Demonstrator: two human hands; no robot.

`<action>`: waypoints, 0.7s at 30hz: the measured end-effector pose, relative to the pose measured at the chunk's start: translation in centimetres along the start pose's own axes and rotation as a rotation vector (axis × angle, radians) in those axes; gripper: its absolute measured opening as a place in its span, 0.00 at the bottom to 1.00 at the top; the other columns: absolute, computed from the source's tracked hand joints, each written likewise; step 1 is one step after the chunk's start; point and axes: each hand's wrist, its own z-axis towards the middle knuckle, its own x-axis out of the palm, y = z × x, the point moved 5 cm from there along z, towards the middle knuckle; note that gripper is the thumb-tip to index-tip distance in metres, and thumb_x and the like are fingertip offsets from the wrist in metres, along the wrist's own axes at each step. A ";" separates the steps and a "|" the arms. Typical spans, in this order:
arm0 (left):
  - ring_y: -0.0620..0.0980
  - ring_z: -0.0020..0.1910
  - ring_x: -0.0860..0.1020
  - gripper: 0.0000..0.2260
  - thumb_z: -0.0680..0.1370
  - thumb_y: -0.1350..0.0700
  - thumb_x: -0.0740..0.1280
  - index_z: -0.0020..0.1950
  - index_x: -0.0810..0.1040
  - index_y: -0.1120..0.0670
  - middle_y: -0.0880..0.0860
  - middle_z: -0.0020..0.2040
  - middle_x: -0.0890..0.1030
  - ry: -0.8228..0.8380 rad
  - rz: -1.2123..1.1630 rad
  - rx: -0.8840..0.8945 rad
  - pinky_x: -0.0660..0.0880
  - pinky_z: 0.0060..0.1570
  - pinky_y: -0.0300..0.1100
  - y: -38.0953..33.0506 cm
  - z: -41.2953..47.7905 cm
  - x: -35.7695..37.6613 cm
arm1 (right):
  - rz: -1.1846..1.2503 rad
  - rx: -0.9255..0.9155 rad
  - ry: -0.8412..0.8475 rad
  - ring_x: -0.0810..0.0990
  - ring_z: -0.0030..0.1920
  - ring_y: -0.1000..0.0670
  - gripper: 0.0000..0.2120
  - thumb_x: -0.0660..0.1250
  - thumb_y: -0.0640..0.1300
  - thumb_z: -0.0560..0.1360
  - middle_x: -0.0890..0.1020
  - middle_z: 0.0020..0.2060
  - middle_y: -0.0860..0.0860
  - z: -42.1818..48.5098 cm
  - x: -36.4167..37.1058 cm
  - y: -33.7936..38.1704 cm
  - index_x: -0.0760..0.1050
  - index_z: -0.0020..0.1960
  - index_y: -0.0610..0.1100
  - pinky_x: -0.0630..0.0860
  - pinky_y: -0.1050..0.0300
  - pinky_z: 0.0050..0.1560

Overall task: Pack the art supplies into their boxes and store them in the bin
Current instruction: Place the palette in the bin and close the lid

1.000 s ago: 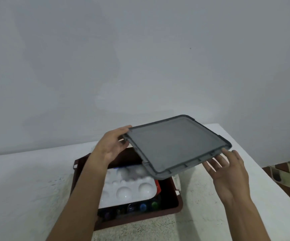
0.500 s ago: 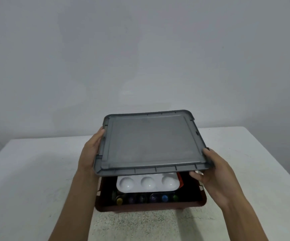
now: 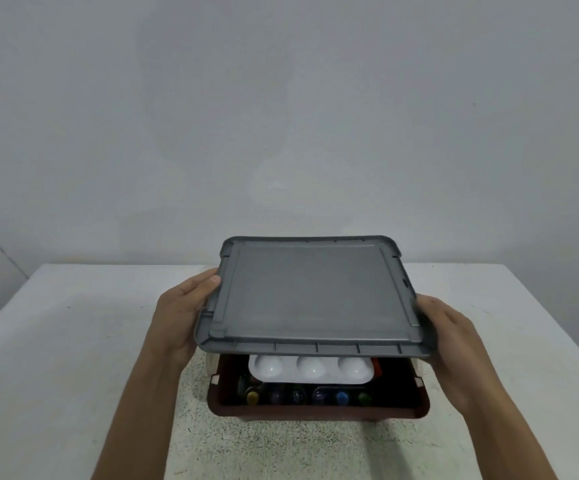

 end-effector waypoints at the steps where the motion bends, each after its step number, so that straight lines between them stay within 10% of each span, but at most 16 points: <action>1: 0.57 0.55 0.82 0.12 0.78 0.60 0.68 0.61 0.81 0.58 0.57 0.54 0.85 -0.025 0.007 0.018 0.82 0.48 0.45 -0.1 0.0 -0.1 | -0.056 -0.043 -0.025 0.82 0.46 0.49 0.11 0.62 0.44 0.81 0.86 0.46 0.47 0.1 -0.3 0.4 0.83 0.51 0.44 0.77 0.54 0.43; 9: 0.44 0.48 0.78 0.13 0.78 0.62 0.68 0.62 0.82 0.51 0.49 0.44 0.80 -0.067 0.148 0.309 0.73 0.56 0.43 -2.5 -1.2 0.3 | -0.233 -0.280 -0.138 0.83 0.43 0.62 0.10 0.67 0.36 0.78 0.86 0.39 0.58 1.5 -1.5 2.5 0.83 0.54 0.47 0.74 0.70 0.41; 21: 0.49 0.48 0.82 0.16 0.83 0.47 0.59 0.50 0.82 0.54 0.51 0.50 0.85 -0.075 -0.054 0.123 0.74 0.50 0.48 -1.8 -0.6 1.2 | 0.033 -0.142 -0.002 0.82 0.48 0.49 0.15 0.58 0.50 0.82 0.85 0.52 0.51 2.7 -1.3 2.4 0.83 0.55 0.47 0.76 0.49 0.49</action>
